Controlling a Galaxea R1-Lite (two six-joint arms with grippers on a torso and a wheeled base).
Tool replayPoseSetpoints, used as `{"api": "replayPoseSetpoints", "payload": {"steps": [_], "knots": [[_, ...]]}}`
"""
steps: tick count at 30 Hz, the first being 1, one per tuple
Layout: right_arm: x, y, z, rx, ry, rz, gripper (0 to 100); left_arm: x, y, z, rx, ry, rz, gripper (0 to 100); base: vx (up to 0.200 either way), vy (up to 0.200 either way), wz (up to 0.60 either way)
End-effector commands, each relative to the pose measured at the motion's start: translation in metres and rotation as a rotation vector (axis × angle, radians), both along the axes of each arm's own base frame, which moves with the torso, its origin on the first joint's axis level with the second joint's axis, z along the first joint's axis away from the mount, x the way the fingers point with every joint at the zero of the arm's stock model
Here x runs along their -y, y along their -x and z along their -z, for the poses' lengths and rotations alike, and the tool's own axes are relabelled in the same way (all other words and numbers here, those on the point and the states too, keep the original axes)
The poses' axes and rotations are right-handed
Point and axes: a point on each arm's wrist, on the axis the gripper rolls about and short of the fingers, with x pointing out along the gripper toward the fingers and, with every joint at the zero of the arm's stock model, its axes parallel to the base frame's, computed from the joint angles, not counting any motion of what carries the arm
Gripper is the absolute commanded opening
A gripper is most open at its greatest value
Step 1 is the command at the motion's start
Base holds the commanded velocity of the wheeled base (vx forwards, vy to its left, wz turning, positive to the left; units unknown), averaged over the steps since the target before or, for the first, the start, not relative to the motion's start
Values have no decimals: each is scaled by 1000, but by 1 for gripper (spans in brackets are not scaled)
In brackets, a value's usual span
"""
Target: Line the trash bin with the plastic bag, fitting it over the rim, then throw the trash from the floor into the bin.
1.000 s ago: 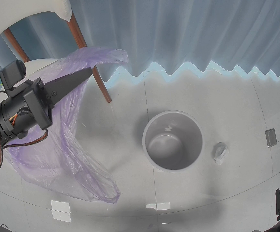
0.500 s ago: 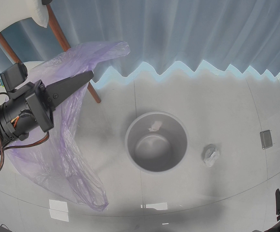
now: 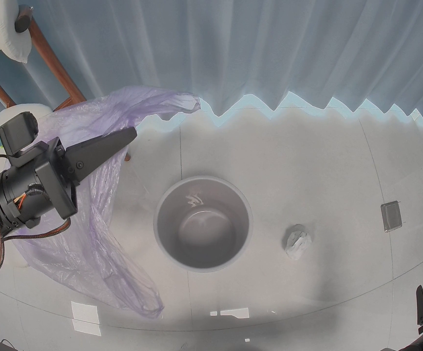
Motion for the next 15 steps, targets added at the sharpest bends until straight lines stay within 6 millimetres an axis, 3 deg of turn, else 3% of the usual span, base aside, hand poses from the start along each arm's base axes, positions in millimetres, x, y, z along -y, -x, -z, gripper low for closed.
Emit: {"api": "replayPoseSetpoints", "payload": {"steps": [1,5,15], "knots": [[0,0,5,-3,0,0,100,-1,2,-1,6,4,-1,0,200,0,0],[0,0,5,-3,0,0,100,1,3,-2,18,9,5,0,200,0,0],[0,0,5,-4,0,0,100,4,-4,-12,31,28,-15,0,0,0,0]]}}
